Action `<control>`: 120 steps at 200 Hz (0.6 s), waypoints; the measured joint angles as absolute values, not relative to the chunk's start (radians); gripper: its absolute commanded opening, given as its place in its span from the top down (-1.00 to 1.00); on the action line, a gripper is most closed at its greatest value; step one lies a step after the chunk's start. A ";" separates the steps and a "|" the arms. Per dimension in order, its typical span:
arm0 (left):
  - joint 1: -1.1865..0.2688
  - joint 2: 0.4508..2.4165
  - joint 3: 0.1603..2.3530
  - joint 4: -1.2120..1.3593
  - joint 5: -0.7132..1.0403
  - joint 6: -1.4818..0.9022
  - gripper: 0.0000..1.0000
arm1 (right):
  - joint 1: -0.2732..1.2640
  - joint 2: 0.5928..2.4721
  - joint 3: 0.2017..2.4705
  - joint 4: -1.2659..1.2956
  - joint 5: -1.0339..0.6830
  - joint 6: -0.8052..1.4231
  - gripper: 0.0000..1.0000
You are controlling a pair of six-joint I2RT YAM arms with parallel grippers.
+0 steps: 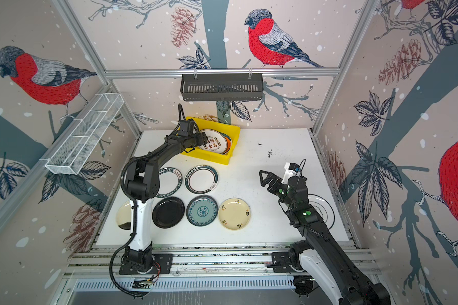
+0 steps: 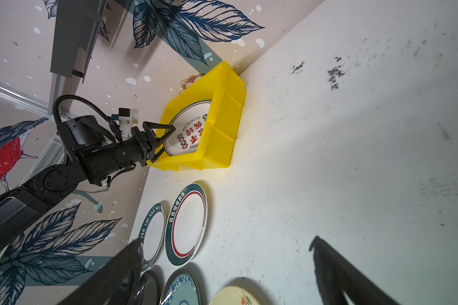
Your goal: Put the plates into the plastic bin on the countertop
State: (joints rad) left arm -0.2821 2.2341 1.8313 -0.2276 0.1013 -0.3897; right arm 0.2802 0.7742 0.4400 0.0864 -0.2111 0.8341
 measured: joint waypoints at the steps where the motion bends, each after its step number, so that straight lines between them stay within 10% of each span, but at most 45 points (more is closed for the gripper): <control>1: -0.283 2.234 1.831 -0.228 0.101 -0.389 -0.61 | 0.280 0.774 0.440 0.085 -0.211 0.834 -0.99; 31: -0.303 2.234 1.843 -0.242 0.094 -0.370 -0.96 | 0.283 0.767 0.453 0.060 -0.199 0.834 -0.99; 120: -0.358 2.207 1.874 -0.333 -0.107 -0.287 -0.97 | 0.292 0.823 0.665 -0.208 -0.010 0.751 -0.99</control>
State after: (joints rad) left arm -0.3576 2.2070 1.8740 -0.3332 -0.1070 -0.2874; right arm 0.2916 0.8230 0.6651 -0.2085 -0.0097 0.7513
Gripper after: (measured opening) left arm 0.984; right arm 0.994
